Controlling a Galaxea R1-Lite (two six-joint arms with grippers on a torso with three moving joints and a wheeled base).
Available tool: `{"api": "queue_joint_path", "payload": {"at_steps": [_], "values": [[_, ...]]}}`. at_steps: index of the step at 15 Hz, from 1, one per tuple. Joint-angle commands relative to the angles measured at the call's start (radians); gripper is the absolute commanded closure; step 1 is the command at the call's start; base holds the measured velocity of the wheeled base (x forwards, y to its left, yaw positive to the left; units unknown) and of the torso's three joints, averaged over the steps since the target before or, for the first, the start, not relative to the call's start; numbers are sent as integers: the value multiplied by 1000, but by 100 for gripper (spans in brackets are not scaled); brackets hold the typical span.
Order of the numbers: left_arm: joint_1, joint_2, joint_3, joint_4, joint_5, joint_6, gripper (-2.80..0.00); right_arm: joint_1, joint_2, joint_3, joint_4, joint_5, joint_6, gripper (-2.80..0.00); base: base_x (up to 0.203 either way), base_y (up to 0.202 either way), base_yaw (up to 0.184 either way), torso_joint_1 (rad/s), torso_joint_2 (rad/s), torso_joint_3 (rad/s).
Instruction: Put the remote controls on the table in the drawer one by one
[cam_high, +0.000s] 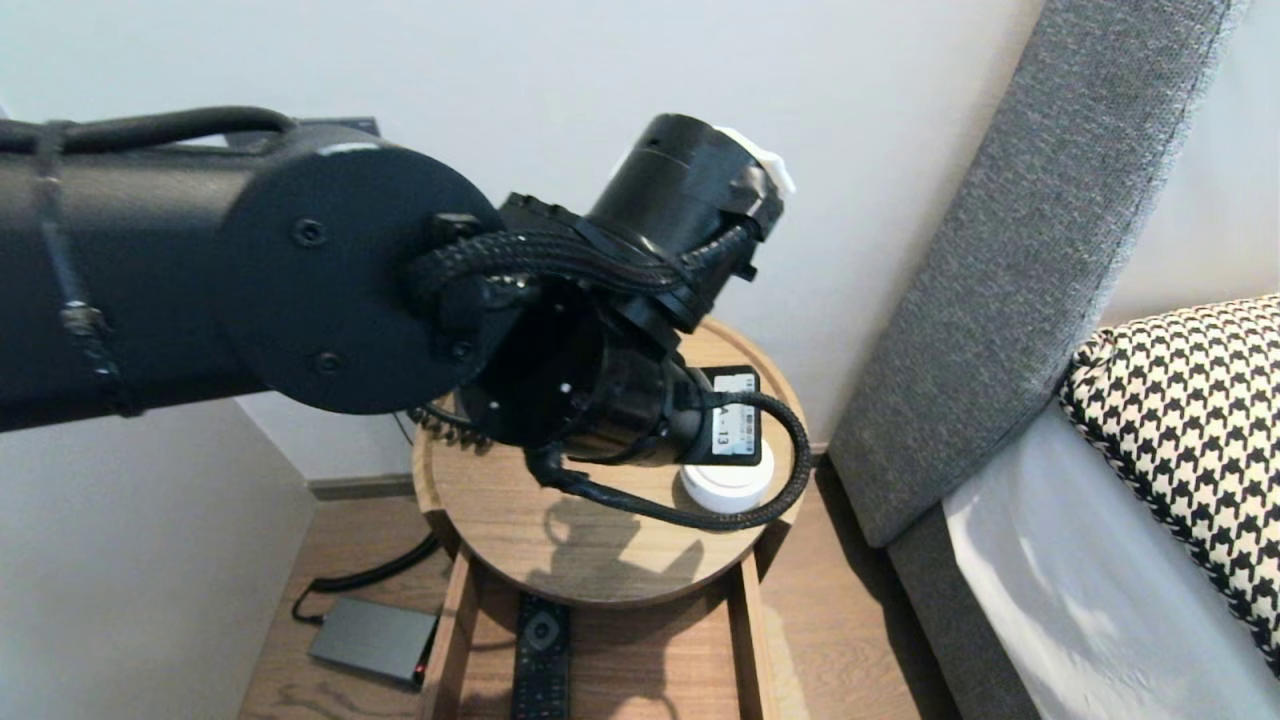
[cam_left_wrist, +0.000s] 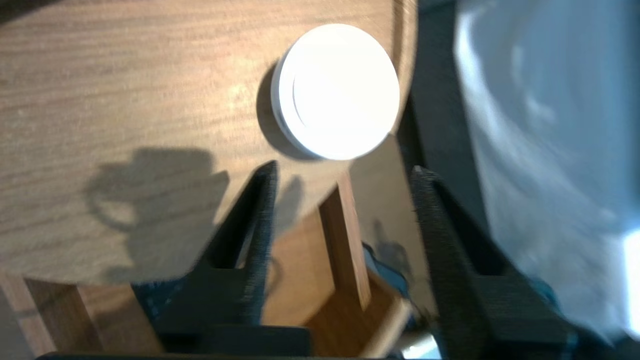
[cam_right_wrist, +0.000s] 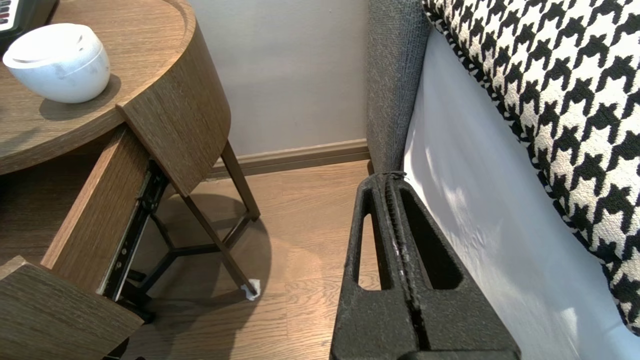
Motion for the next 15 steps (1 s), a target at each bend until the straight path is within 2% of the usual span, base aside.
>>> {"api": "queue_joint_path", "payload": {"at_steps": [1,5,10,12,15], "values": [[-31,87,-44,-4,59,-5,-280,0,0,28,-1,0,0,0,0,0,0,0,0,0],[-63,173,-120,1,145,3,-280,0,0,28,-1,0,0,0,0,0,0,0,0,0],[-66,212,-125,-40,259,65,-280,0,1,28,-1,0,0,0,0,0,0,0,0,0],[-66,214,-127,-64,288,97,-280,0,1,28,-1,0,0,0,0,0,0,0,0,0],[-66,216,-127,-66,292,99,-280,0,0,28,-1,0,0,0,0,0,0,0,0,0]]}}
